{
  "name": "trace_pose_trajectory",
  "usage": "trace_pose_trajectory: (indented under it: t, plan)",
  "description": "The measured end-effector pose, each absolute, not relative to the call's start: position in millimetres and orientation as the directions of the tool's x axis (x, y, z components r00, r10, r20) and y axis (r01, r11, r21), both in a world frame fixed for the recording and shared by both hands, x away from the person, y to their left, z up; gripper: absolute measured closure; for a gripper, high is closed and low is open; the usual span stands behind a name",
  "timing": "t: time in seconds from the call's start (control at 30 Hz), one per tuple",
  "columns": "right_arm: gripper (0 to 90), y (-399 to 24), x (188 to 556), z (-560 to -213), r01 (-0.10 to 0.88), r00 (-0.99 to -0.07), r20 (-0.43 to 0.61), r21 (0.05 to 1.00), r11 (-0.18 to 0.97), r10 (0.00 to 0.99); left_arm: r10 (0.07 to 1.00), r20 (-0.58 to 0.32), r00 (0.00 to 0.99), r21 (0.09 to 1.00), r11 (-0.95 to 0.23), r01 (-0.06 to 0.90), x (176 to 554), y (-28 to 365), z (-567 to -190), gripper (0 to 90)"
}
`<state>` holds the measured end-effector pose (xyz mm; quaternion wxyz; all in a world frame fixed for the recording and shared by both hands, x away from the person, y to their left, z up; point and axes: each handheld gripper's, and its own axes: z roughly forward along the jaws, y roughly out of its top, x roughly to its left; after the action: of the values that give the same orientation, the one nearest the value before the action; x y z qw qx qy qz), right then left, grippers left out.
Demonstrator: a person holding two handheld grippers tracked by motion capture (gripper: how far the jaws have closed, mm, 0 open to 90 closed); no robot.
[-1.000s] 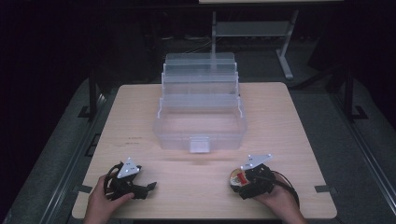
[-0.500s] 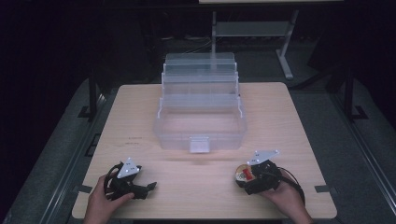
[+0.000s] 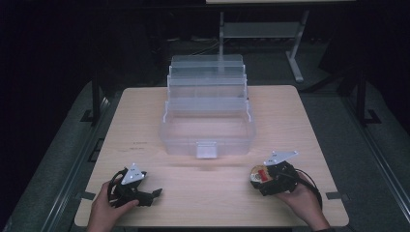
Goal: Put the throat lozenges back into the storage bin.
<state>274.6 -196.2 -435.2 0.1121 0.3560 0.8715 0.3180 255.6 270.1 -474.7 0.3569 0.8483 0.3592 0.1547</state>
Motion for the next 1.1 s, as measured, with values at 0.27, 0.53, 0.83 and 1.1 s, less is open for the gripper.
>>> trace_pose_trajectory:
  t: [0.27, 0.53, 0.83, 1.1]
  plan:
    - [19.8, -207.4, 281.4, -431.6, 0.565, -0.697, 0.026, 0.637, 0.525, 0.717, 0.720, 0.006, 0.694, 0.717, -0.487, 0.499, 255.6, 270.1, -474.7, 10.8]
    - [19.8, -213.6, 286.1, -427.6, 0.576, -0.679, 0.024, 0.637, 0.513, 0.733, 0.721, 0.005, 0.693, 0.718, -0.485, 0.499, 255.6, 270.0, -474.7, 10.8]
    - [19.8, -218.7, 292.8, -418.8, 0.579, -0.666, 0.021, 0.645, 0.498, 0.746, 0.721, 0.005, 0.693, 0.719, -0.485, 0.498, 255.7, 269.9, -474.8, 10.8]
    - [19.8, -219.6, 297.3, -410.1, 0.569, -0.666, 0.012, 0.655, 0.498, 0.746, 0.721, 0.005, 0.693, 0.718, -0.485, 0.499, 255.7, 269.9, -474.7, 10.7]
